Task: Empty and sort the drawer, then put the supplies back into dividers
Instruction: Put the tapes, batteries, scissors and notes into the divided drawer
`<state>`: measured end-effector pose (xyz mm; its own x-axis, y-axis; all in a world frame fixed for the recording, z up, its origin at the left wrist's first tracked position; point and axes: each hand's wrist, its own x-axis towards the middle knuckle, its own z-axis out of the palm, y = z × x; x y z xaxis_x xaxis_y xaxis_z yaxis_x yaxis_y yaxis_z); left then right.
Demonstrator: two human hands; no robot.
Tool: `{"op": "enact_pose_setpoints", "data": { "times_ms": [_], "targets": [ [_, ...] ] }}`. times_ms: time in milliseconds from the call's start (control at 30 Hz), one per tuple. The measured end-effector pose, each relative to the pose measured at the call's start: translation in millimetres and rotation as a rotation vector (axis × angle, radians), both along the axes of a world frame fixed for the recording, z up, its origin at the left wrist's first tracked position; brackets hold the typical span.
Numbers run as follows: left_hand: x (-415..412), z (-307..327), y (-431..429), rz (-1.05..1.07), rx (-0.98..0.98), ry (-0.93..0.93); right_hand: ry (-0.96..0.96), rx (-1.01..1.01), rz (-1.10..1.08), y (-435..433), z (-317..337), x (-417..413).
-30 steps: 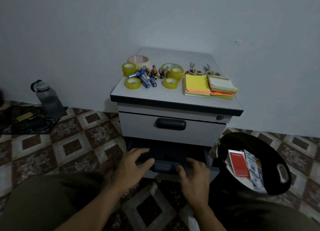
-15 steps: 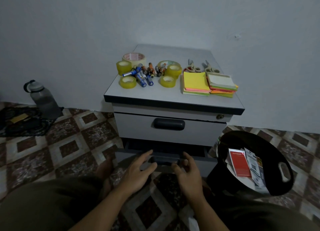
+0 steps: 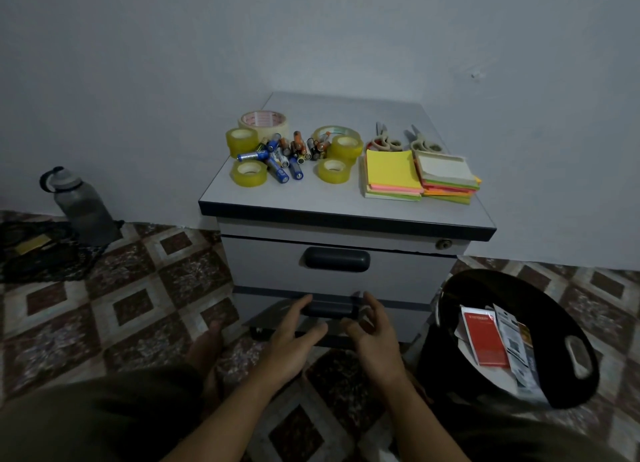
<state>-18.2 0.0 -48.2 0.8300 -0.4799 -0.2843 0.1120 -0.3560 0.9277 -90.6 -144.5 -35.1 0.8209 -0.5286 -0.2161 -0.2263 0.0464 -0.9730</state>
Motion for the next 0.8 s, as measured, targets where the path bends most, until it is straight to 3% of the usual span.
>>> {"op": "enact_pose_setpoints", "data": {
  "times_ms": [300, 800],
  "targets": [
    [2.4, 13.5, -2.6, 0.035, -0.13, -0.004, -0.204, 0.129, -0.111, 10.7, 29.7, 10.5],
    [12.4, 19.9, 6.0, 0.095, 0.014, -0.095, -0.346, 0.789, -0.173, 22.1, 51.8, 34.4]
  ]
}}
